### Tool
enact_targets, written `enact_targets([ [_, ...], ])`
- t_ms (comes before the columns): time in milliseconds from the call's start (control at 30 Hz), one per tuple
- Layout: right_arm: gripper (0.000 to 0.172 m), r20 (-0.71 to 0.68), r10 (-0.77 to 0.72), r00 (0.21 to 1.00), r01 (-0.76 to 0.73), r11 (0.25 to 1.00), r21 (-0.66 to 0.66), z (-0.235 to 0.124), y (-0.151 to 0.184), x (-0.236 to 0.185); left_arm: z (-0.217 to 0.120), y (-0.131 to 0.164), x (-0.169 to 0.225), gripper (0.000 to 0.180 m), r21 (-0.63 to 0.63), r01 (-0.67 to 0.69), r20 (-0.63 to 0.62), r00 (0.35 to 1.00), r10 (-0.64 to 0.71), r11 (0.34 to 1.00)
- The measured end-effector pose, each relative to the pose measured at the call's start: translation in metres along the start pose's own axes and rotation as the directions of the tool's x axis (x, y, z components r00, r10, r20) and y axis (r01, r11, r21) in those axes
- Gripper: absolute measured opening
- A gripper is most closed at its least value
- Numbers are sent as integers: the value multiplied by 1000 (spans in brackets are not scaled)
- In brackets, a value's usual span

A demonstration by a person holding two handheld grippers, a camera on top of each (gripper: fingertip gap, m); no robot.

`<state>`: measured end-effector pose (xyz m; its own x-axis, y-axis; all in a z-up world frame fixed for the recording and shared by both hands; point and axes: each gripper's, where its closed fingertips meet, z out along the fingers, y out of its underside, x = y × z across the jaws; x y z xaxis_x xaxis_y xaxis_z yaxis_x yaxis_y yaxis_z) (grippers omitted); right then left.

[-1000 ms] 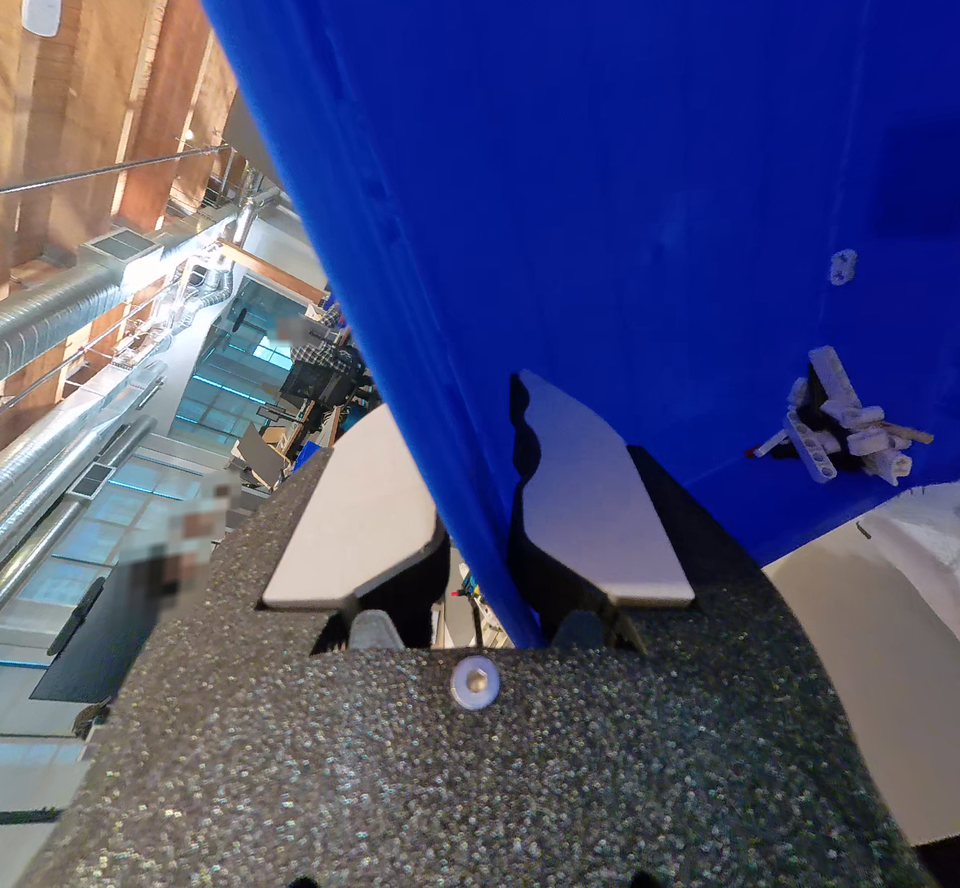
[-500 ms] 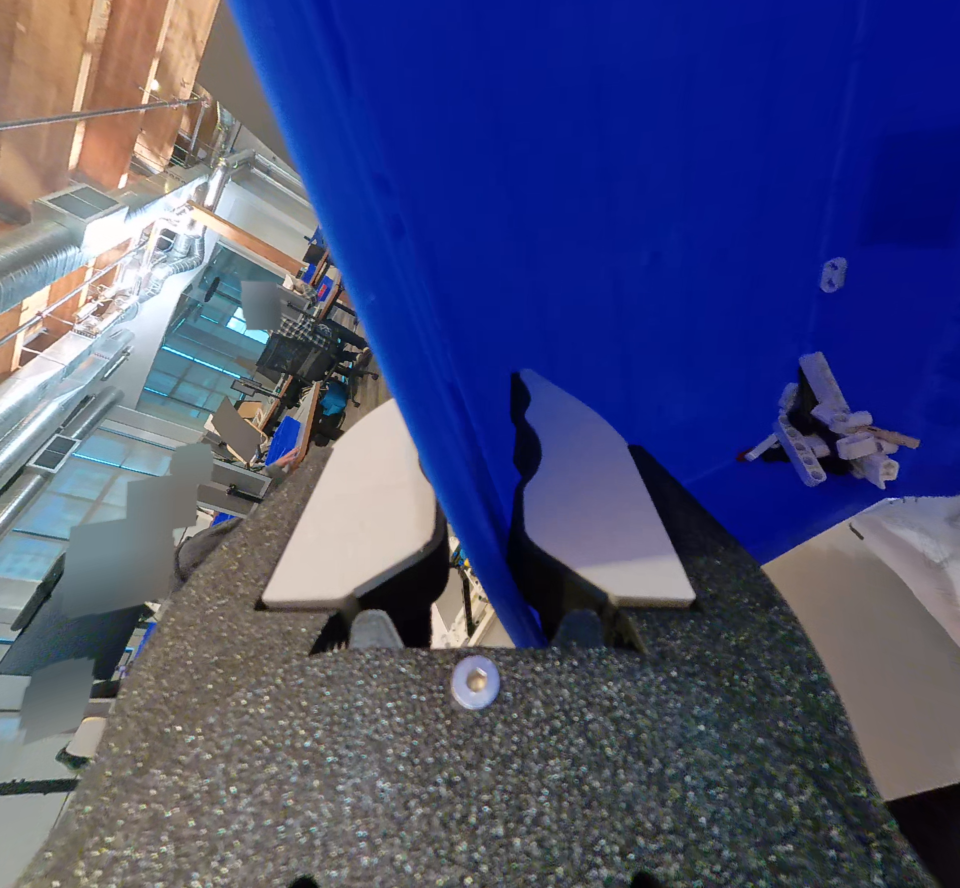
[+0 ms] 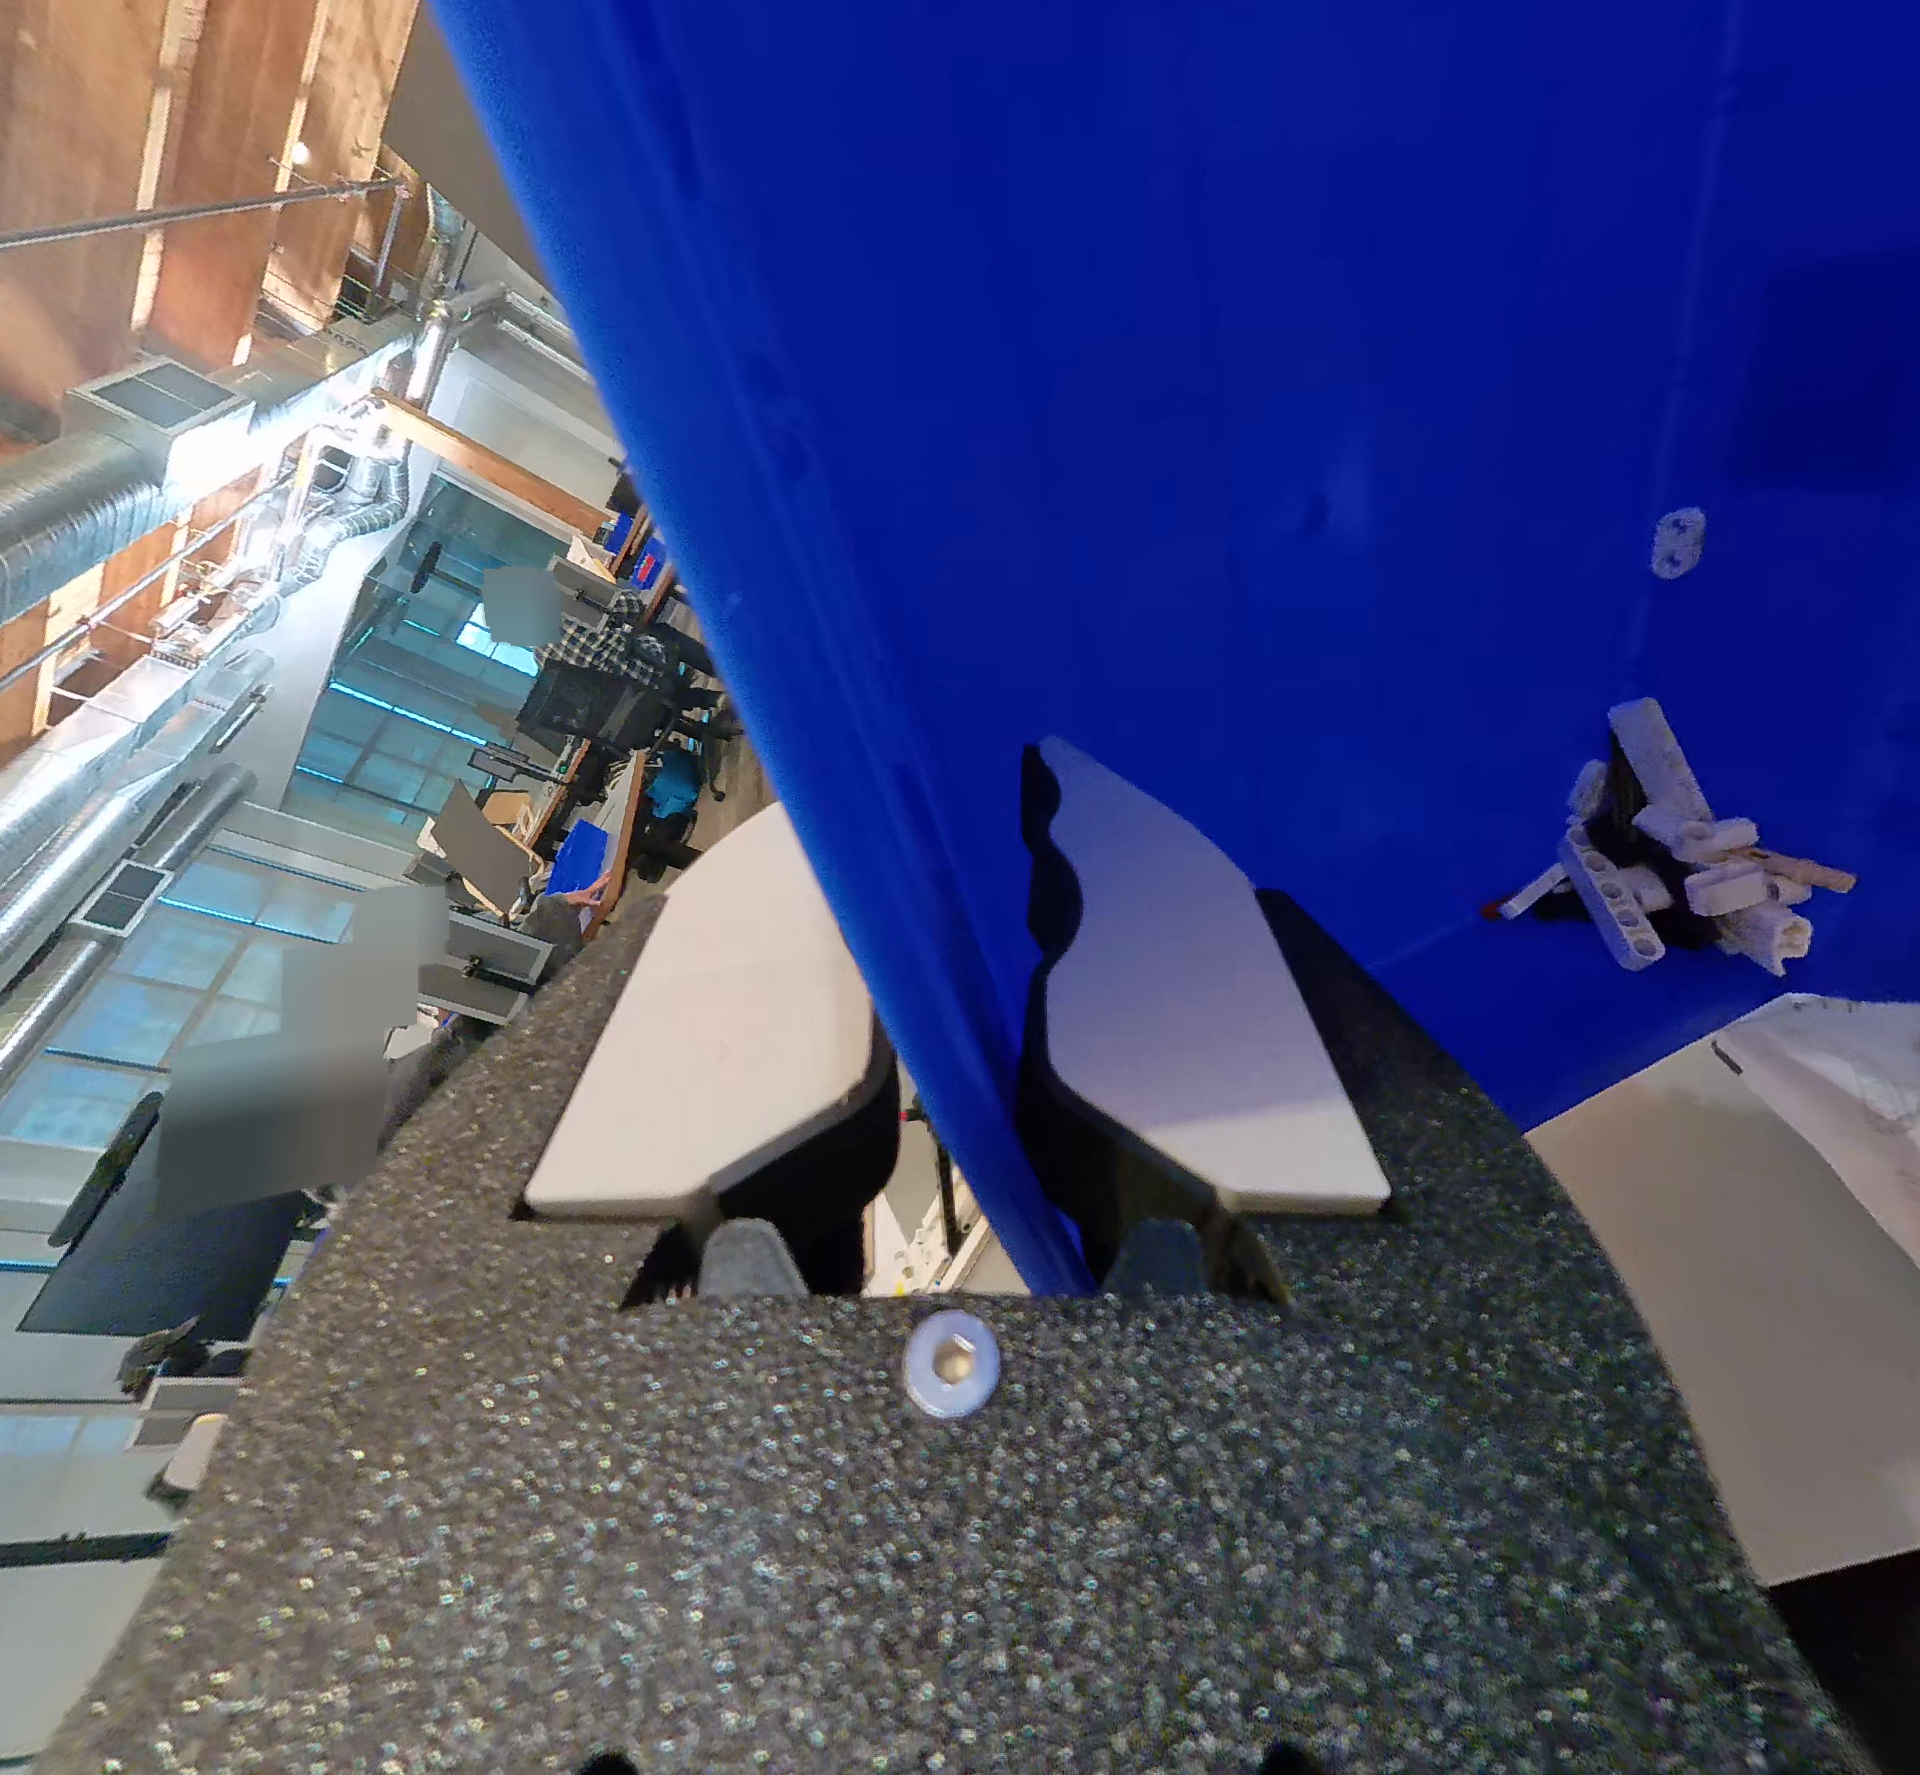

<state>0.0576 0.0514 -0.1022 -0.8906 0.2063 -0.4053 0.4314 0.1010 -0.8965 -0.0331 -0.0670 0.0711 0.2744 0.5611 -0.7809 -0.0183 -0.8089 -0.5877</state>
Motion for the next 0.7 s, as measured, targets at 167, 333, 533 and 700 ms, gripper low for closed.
enact_targets([
  [167, 3, -83, -47, 995, 52, 997, 59, 1, -5, -1, -3, -6, -4, 23, 14, -41, 35, 999, 40, 999],
  [333, 0, -164, -71, 984, 91, 989, 120, 0, -6, 3, -9, -15, -1, 24, 47, -65, 62, 996, 62, 997],
  [533, 0, -249, -68, 966, 105, 985, 140, -6, 1, 9, -15, -17, 13, 25, 61, -42, 70, 997, 37, 997],
  [700, 0, -252, -79, 964, 126, 977, 173, -11, -2, 4, -22, -13, 8, 23, 50, -12, 121, 993, 6, 999],
])
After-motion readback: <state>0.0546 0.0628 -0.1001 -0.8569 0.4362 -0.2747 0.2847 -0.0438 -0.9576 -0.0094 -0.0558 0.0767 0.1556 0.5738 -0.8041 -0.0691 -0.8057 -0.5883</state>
